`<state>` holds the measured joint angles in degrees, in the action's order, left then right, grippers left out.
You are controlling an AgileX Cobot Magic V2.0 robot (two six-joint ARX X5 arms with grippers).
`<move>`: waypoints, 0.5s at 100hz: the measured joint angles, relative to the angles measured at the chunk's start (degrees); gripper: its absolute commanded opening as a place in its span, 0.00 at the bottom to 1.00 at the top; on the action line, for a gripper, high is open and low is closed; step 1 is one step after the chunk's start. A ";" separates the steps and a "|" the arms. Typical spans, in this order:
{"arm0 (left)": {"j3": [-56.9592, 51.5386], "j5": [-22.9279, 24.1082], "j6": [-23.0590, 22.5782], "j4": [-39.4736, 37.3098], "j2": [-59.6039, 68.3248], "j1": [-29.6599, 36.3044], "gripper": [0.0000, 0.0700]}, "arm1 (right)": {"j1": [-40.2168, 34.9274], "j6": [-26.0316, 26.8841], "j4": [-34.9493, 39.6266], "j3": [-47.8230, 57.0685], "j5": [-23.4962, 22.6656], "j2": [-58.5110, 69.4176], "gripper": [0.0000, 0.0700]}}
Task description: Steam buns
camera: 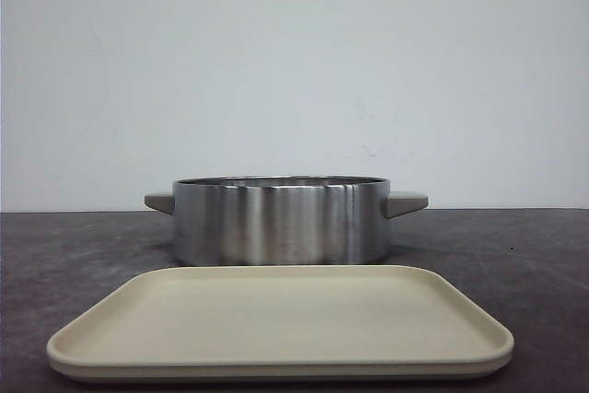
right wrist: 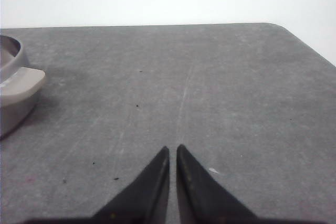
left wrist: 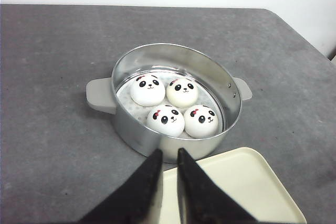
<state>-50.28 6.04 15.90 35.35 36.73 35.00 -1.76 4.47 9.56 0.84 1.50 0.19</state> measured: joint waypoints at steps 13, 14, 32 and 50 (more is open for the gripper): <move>0.00 0.00 0.00 0.00 0.00 0.00 0.00 | 0.00 0.00 0.00 0.00 -0.02 0.00 0.02; 0.00 0.00 0.00 0.00 0.00 0.00 0.00 | 0.00 0.00 0.00 0.00 0.00 0.00 0.02; 0.00 0.00 0.00 -0.02 0.00 0.00 0.00 | 0.00 0.00 0.00 0.00 0.00 0.00 0.02; 0.00 0.00 -1.64 0.09 -0.90 -1.33 0.00 | 0.00 0.00 0.00 0.00 0.00 0.00 0.02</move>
<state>-50.28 6.04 14.26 35.44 35.83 33.67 -1.76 4.47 9.56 0.84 1.50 0.19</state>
